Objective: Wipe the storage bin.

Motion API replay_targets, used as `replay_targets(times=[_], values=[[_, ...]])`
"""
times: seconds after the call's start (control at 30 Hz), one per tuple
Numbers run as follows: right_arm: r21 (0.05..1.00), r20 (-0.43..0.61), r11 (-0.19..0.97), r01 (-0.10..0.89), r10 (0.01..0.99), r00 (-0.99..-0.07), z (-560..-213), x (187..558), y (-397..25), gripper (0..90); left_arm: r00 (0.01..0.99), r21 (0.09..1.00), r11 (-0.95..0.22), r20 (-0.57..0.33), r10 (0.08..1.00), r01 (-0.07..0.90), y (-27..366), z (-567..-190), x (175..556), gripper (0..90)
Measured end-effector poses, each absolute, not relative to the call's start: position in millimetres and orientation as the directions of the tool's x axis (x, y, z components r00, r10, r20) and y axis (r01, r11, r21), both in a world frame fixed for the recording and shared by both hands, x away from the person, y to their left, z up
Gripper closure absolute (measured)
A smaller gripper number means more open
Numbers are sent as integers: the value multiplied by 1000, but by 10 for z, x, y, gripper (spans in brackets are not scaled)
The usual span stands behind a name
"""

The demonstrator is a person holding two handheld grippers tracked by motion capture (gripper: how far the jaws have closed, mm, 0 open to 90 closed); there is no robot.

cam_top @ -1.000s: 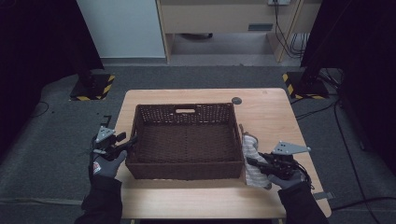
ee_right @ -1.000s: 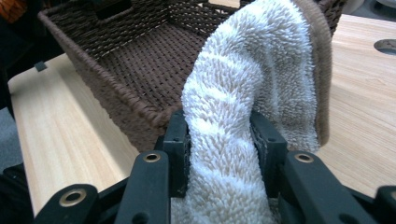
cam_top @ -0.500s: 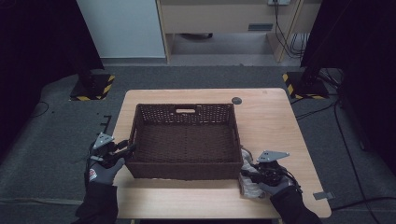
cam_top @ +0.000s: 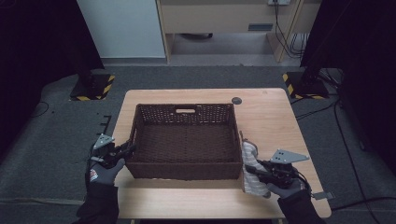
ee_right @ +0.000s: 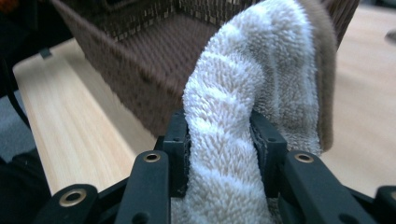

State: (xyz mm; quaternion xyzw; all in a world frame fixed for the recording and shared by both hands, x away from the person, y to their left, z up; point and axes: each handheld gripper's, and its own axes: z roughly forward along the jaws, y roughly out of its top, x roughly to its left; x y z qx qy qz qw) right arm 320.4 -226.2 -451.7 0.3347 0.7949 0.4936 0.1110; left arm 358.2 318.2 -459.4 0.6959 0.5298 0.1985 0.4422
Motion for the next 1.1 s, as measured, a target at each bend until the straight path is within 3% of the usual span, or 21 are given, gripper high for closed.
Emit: replay_targets(times=[0.43,0.63,0.83,1.1], values=[[701,178,415,581,687,-705,-4959,3243,-2054,656,359,828,-39,-199,912,559,3186,-4602,3580,652],[731,147,413,544,682,-716,-4822,3220,-2106,652,360,828,-38,-201,911,559,3195,-4606,3580,651],[859,147,272,433,679,-719,-4439,3096,-2250,653,359,828,-38,-200,911,559,3194,-4605,3580,651],[768,152,372,521,685,-712,-4706,3112,-2101,657,359,828,-38,-200,912,560,3191,-4604,3580,650]])
